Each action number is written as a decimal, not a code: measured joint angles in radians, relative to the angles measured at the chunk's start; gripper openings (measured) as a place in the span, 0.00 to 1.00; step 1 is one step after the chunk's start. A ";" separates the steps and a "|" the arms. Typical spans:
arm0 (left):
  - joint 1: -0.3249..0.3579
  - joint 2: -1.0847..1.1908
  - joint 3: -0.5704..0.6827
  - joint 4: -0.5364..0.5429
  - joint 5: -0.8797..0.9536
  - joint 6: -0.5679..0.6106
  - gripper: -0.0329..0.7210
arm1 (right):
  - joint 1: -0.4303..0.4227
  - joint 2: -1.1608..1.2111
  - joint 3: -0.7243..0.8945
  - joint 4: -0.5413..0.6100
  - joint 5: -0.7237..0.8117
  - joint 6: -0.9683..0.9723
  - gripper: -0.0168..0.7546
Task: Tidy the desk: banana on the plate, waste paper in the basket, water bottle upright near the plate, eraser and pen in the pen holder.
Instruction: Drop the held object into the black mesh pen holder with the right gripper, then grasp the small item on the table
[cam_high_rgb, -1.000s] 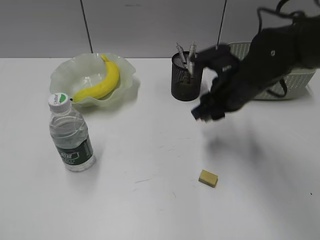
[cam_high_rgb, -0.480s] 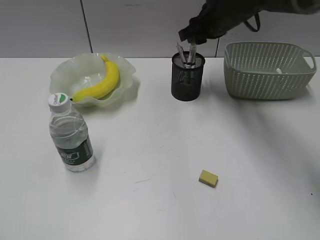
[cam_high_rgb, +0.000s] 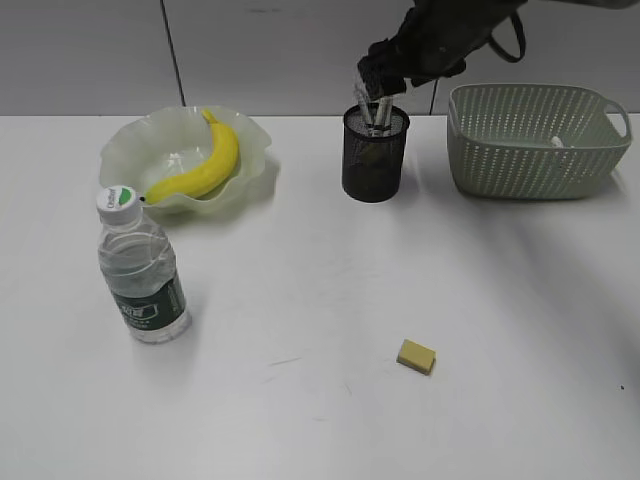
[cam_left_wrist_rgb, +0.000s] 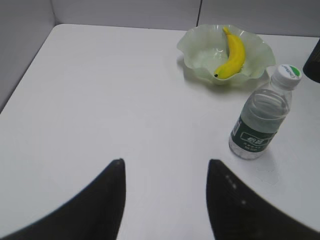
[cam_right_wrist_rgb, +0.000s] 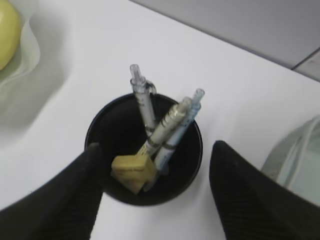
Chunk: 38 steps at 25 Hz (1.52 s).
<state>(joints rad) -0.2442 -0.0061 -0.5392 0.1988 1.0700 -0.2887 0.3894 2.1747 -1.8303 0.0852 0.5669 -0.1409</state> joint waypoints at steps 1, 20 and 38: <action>0.000 0.000 0.000 0.000 0.000 0.000 0.56 | 0.000 -0.022 0.001 0.000 0.039 0.000 0.69; 0.000 0.000 0.000 -0.001 0.000 0.000 0.44 | 0.048 -1.425 1.198 -0.049 0.248 0.059 0.57; 0.000 0.527 -0.080 -0.409 -0.328 0.411 0.40 | 0.048 -2.152 1.319 -0.145 0.467 0.200 0.46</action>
<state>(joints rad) -0.2442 0.5210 -0.6192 -0.2102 0.7417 0.1222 0.4371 0.0230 -0.5109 -0.0598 1.0334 0.0591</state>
